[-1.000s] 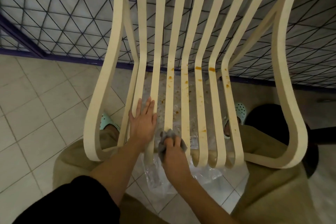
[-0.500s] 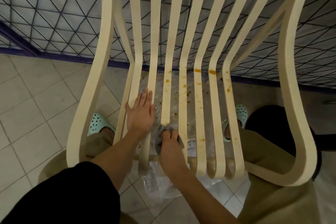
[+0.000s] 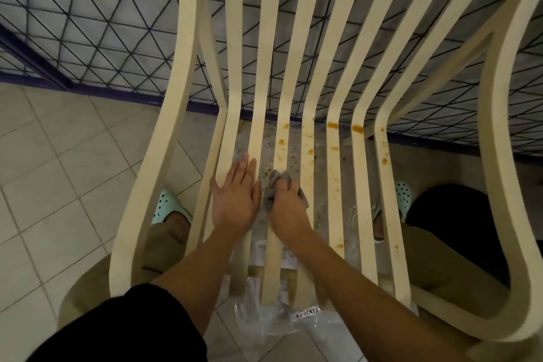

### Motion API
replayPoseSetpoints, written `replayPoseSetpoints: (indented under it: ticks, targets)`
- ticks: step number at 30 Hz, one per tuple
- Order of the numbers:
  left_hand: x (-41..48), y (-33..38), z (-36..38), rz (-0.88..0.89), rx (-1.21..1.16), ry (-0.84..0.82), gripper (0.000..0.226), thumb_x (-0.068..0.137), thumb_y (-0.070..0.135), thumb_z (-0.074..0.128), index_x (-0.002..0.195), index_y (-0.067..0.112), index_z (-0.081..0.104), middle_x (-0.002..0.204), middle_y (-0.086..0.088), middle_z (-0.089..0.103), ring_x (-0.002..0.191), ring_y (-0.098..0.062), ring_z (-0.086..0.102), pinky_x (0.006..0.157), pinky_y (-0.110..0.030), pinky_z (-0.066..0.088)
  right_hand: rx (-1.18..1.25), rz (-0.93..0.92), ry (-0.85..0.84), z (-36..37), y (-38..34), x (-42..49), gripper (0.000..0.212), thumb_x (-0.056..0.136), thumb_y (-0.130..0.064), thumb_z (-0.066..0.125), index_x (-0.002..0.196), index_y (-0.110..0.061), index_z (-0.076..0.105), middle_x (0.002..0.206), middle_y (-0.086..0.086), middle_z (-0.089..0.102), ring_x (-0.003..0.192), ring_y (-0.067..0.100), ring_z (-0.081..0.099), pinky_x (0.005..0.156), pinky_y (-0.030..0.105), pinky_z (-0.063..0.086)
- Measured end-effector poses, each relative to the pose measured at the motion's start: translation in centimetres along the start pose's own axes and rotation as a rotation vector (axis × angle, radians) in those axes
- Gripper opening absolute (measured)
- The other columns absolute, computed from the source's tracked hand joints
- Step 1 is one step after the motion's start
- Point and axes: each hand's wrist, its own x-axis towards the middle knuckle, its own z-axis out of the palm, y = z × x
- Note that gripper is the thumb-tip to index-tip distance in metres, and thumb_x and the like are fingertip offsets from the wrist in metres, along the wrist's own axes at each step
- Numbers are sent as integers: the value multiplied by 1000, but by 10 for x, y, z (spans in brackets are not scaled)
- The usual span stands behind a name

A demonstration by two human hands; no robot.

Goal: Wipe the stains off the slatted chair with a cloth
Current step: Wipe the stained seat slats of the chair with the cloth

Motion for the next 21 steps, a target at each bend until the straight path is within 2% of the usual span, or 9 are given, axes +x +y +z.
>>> replayPoseSetpoints:
  ticks: [4,9,13,16,21]
  targets:
    - [0,0,0,8,-7,-3,57,100,43,12,155,28,12,163,9,5,148,-9,14,110,-59,22,-65,-5,18,-8,-3,25,48,101,-19,45,142,-1,26,144,22,30,118,28,50,94,27,43]
    - [2,1,0,-2,-24,17,57,100,43,13,154,27,17,163,8,11,147,-10,21,109,-59,25,-94,-2,14,-18,-4,52,47,101,-17,42,141,1,25,145,25,28,114,31,53,89,28,45]
    - [0,0,1,1,-34,16,56,101,43,16,155,28,15,163,10,9,147,-10,19,110,-59,23,-101,10,2,-24,-7,70,47,99,-14,45,140,1,27,146,28,26,119,36,50,89,32,47]
    - [0,0,1,-7,-35,8,55,102,43,17,155,29,10,163,11,5,148,-9,14,112,-59,20,-108,16,-11,-29,-9,83,49,98,-11,46,141,1,26,147,29,24,122,38,49,93,35,49]
    - [1,0,1,-9,-40,21,55,102,43,21,155,28,15,163,10,8,148,-9,16,111,-59,22,-101,15,4,-35,-8,101,50,97,-10,46,141,1,25,145,27,28,123,37,47,99,36,45]
